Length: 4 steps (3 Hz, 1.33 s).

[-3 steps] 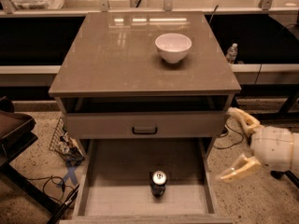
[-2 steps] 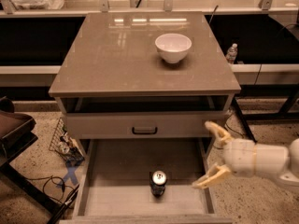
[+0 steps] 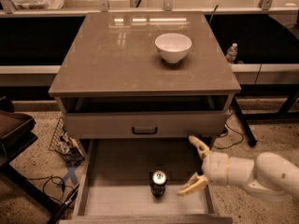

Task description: Pick pepsi can from middle drawer and place on counter

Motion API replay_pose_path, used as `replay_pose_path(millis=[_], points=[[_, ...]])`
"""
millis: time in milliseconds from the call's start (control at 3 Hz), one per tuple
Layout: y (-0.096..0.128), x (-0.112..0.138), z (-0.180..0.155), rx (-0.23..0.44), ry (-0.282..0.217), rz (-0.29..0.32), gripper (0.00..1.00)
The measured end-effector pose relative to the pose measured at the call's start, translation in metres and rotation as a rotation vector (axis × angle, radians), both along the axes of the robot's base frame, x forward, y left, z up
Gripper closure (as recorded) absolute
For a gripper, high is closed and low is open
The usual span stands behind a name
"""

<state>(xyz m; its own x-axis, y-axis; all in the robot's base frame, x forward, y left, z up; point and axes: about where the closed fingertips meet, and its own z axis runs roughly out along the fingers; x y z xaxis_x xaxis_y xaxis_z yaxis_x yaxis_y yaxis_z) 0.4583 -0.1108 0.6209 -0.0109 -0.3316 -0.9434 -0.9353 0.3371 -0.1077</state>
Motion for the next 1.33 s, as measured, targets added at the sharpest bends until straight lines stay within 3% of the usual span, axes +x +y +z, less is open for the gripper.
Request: replay_pose_path(millis=[667, 1333], points=[[0.035, 0.006, -0.075, -0.005, 0.024, 0.017, 0.00], [0.062, 0.010, -0.137, -0.036, 0.078, 0.037, 0.00]])
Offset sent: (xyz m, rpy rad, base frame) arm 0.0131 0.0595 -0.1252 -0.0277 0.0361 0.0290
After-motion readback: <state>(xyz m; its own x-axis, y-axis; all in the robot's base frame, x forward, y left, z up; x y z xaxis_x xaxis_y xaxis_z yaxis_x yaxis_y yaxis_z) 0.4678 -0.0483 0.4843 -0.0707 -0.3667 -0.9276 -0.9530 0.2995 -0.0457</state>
